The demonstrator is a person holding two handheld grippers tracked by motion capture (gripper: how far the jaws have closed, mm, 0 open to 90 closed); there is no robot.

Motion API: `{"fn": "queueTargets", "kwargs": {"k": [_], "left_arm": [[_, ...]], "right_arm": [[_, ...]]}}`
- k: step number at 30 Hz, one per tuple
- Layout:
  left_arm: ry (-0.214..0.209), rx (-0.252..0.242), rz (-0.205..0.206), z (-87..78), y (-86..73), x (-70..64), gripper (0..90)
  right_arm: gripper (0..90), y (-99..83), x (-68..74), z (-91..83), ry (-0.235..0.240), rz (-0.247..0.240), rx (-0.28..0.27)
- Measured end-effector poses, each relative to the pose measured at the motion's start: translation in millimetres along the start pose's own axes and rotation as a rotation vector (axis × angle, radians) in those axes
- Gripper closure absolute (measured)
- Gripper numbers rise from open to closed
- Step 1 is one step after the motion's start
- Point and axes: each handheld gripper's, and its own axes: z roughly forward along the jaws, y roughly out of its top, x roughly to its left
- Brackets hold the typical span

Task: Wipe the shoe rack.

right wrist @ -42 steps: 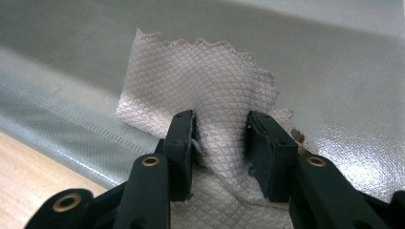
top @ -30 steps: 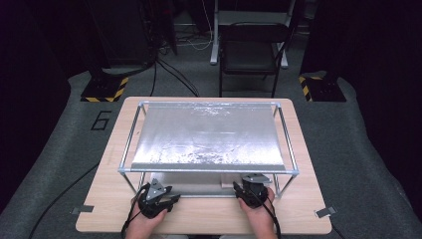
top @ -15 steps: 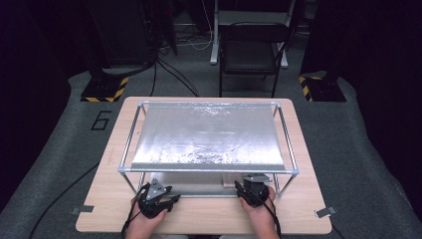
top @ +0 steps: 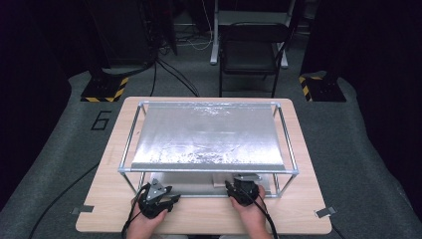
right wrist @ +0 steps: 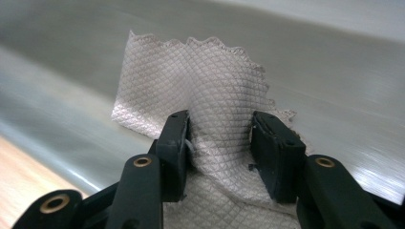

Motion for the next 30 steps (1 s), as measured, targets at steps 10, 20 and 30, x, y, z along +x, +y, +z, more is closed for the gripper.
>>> {"fn": "queueTargets", "kwargs": {"k": [10, 20, 30], "left_arm": [[0.0, 0.004, -0.008, -0.2, 0.0, 0.3, 52.1], [0.001, 0.0, -0.003, 0.1, 0.0, 0.3, 52.1], [0.004, 0.0, -0.003, 0.0, 0.0, 0.1, 52.1]], "right_arm": [[56.9, 1.5, -2.9, -2.8, 0.002, -0.032, 0.01], [58.0, -8.7, -25.7, -13.5, -0.076, 0.011, 0.004], [58.4, 3.5, 14.1, 8.2, 0.038, -0.041, 0.001]]}}
